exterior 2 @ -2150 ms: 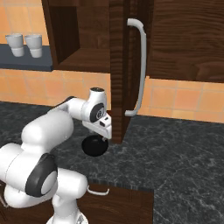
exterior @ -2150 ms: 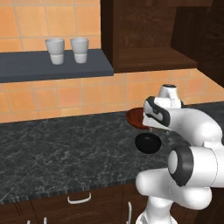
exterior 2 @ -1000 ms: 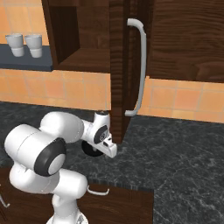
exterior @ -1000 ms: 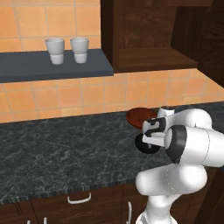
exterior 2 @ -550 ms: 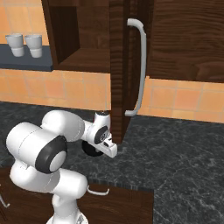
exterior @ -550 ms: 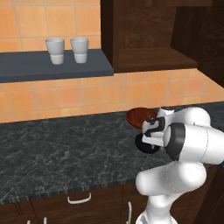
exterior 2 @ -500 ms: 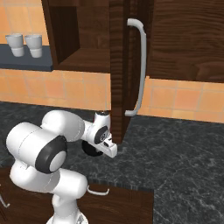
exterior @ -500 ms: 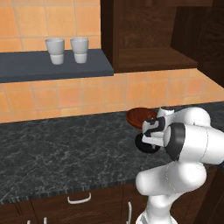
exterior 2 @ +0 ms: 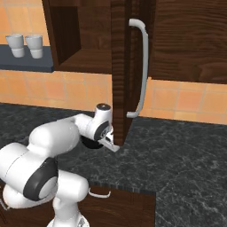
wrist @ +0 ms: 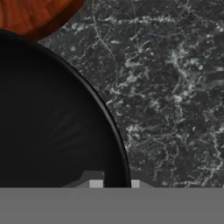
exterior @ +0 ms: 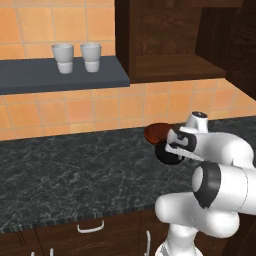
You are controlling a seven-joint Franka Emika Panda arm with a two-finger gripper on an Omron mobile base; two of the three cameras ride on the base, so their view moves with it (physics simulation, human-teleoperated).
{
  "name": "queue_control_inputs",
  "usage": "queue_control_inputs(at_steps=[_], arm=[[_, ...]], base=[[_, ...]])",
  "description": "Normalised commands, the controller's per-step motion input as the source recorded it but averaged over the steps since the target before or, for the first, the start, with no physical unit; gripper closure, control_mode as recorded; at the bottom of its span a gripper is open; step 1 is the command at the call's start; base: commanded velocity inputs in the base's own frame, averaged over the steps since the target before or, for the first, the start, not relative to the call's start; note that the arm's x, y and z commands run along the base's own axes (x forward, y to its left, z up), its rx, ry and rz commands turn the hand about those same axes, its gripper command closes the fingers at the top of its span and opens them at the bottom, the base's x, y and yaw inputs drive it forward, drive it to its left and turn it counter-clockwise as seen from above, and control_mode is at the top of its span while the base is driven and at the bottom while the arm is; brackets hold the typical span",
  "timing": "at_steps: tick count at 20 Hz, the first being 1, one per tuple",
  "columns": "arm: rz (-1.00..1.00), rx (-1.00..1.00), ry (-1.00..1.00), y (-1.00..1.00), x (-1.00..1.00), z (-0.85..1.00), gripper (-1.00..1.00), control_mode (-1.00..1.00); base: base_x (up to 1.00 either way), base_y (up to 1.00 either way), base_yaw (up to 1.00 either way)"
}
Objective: Pick up the bowls on the counter and stack them on top of one another in the open cabinet. Place the smaller bowl on top of the larger bowl.
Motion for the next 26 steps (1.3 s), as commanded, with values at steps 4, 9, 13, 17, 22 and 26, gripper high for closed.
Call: queue_control_inputs(at_steps=[4,9,13,17,22,26], arm=[[-0.09,0.01,-0.20,-0.01,0.16,0.89,1.00,-1.00],[-0.14,0.00,-0.01,-0.05,0.82,0.37,1.00,-1.00],[-0.14,0.03,0.00,-0.24,0.79,0.52,1.00,-1.00],[-0.05,0.02,0.07,-0.28,0.92,0.11,1.00,-1.00],[0.00,-0.02,0.05,-0.27,0.62,-0.30,1.00,-1.00],[0.00,-0.05,0.03,-0.21,0.35,-0.52,1.00,-1.00]], base=[[0.00,0.00,0.00],[0.00,0.00,0.00],[0.00,0.00,0.00],[0.00,0.00,0.00],[0.00,0.00,0.00],[0.00,0.00,0.00]])
